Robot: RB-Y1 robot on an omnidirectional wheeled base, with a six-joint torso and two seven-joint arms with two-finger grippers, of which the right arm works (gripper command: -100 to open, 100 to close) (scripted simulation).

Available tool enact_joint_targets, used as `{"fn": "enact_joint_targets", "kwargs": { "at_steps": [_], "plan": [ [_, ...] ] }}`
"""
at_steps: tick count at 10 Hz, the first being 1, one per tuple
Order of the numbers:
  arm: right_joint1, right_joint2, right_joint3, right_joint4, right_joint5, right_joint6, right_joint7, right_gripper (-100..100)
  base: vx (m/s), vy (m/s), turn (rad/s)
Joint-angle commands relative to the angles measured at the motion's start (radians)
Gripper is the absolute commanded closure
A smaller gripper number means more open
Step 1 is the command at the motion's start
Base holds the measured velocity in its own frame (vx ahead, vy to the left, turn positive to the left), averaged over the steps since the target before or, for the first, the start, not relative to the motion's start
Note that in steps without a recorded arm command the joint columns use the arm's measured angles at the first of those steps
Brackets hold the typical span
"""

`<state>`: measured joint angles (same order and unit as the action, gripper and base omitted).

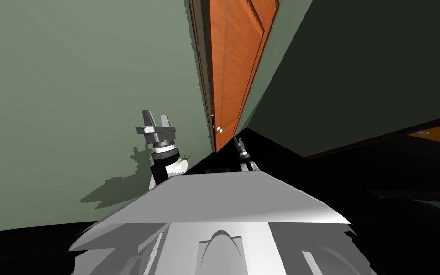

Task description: Pull the door open

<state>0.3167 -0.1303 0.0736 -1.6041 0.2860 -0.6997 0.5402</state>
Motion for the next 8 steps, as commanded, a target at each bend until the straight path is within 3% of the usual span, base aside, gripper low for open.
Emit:
{"fn": "enact_joint_targets", "kwargs": {
  "at_steps": [1, 3, 7, 8],
  "plan": [
    [-0.015, -0.008, 0.002, 0.047, 0.016, -0.019, 0.03, -100, 0.077, 0.018, 0.051],
    [-0.026, -0.014, 0.003, 0.08, 0.026, -0.033, 0.049, -100, 0.082, 0.023, 0.036],
    [-0.07, -0.038, 0.005, 0.203, 0.065, -0.088, 0.123, -100, 0.083, 0.021, 0.046],
    [-0.07, -0.038, 0.005, 0.212, 0.065, -0.088, 0.123, -100, 0.082, 0.009, 0.014]
  ]
}}
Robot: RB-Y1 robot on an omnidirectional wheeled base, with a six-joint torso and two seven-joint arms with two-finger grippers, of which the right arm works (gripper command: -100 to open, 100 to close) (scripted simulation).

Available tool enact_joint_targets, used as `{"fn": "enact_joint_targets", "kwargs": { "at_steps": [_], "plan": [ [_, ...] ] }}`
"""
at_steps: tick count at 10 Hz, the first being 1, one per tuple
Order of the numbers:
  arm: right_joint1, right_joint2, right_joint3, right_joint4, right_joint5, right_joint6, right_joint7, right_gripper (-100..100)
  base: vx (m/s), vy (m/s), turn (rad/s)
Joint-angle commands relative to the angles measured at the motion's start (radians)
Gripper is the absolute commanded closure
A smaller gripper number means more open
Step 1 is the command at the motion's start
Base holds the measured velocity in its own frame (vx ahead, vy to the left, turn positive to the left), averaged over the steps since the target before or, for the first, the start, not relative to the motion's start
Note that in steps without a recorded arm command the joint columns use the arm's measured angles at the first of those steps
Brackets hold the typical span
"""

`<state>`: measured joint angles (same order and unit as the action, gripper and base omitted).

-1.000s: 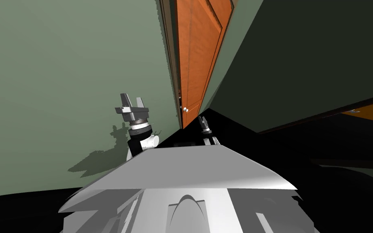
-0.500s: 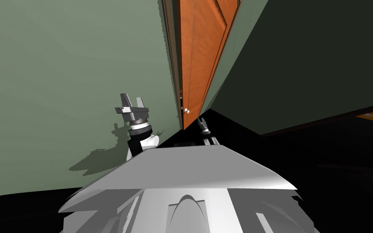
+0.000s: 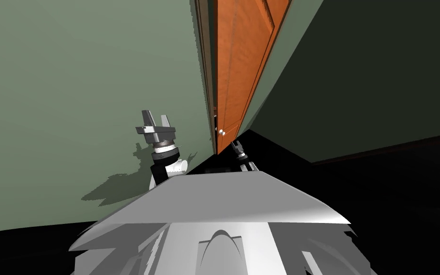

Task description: Pull the door open

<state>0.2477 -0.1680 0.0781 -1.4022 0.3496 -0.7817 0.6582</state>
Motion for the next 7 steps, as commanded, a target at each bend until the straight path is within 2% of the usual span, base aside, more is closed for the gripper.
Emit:
{"fn": "enact_joint_targets", "kwargs": {
  "at_steps": [1, 7],
  "plan": [
    [-0.012, -0.006, 0.001, 0.043, 0.011, -0.019, 0.023, -100, 0.063, 0.014, 0.03],
    [-0.074, -0.038, 0.003, 0.229, 0.067, -0.096, 0.128, -100, 0.102, 0.017, 0.047]
  ]
}}
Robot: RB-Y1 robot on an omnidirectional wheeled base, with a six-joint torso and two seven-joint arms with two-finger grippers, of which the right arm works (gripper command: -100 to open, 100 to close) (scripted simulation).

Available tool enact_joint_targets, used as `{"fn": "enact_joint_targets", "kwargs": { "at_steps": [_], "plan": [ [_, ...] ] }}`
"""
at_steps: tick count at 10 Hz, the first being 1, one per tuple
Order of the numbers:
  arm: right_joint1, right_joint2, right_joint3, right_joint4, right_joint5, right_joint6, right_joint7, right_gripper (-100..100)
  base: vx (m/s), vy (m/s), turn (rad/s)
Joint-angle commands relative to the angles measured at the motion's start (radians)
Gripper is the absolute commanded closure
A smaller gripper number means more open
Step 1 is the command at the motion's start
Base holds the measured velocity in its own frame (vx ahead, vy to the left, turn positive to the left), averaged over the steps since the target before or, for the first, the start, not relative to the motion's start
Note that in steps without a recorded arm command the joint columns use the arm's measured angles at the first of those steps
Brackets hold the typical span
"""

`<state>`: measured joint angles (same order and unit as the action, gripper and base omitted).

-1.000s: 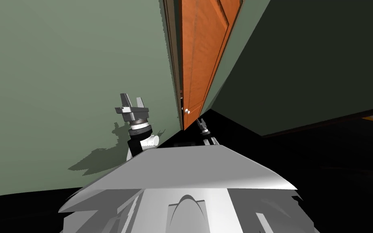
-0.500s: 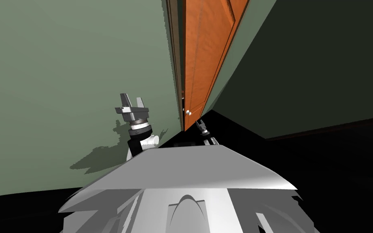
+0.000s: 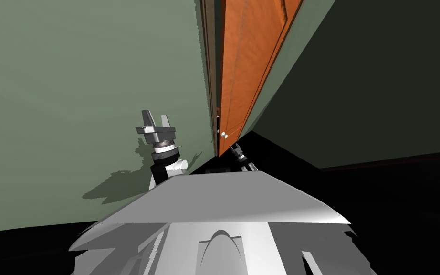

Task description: Pull the door open

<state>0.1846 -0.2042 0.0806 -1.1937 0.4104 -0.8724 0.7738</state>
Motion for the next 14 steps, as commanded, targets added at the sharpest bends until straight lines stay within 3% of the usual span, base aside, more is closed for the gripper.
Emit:
{"fn": "enact_joint_targets", "kwargs": {
  "at_steps": [1, 8, 9, 14],
  "plan": [
    [-0.02, -0.007, 0.001, 0.049, 0.015, -0.017, 0.028, -100, 0.103, 0.031, 0.04],
    [-0.079, -0.037, 0.004, 0.226, 0.068, -0.091, 0.129, -100, 0.099, 0.006, 0.037],
    [-0.079, -0.037, 0.004, 0.226, 0.068, -0.091, 0.129, -100, 0.056, 0.0, 0.01],
    [-0.113, -0.053, 0.005, 0.33, 0.099, -0.134, 0.187, -100, 0.086, -0.006, 0.026]
  ]
}}
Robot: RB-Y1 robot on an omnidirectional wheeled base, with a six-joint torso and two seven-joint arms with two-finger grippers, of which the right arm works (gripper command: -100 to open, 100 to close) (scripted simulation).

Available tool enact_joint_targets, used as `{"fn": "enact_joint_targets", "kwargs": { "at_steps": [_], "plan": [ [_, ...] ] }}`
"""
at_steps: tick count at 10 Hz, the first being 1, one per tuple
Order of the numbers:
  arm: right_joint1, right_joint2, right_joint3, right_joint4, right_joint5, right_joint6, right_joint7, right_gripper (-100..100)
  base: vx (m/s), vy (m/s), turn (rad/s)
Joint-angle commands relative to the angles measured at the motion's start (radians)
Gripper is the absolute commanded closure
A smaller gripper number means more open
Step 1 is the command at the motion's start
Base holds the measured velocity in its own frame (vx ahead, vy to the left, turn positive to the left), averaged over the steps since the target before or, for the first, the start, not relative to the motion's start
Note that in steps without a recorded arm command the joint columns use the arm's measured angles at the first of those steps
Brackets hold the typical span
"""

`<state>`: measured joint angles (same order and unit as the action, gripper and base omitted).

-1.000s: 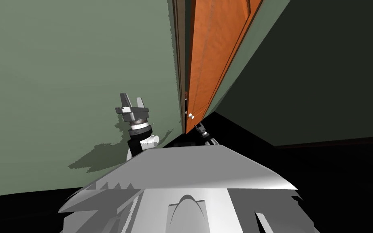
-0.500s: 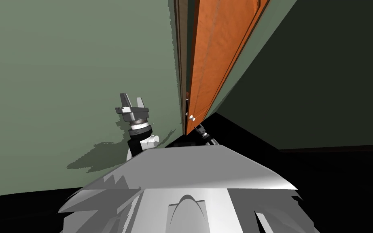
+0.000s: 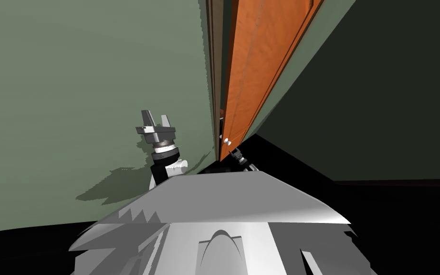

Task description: Pull the door open

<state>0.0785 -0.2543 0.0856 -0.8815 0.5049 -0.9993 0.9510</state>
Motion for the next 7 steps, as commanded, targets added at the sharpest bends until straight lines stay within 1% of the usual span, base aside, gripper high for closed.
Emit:
{"fn": "enact_joint_targets", "kwargs": {
  "at_steps": [1, 3, 4, 5, 7],
  "plan": [
    [-0.012, -0.005, 0.0, 0.031, 0.009, -0.013, 0.017, -100, 0.098, -0.015, 0.024],
    [-0.025, -0.012, 0.001, 0.071, 0.021, -0.03, 0.04, -100, 0.111, -0.029, 0.022],
    [-0.026, -0.009, -0.001, 0.071, 0.016, -0.03, 0.036, -100, 0.059, -0.017, 0.009],
    [-0.03, -0.012, -0.019, 0.087, -0.004, -0.029, 0.047, -100, -0.047, 0.056, 0.302],
    [-0.037, -0.019, -0.055, 0.113, -0.044, -0.02, 0.064, -100, -0.069, 0.155, 0.367]
  ]
}}
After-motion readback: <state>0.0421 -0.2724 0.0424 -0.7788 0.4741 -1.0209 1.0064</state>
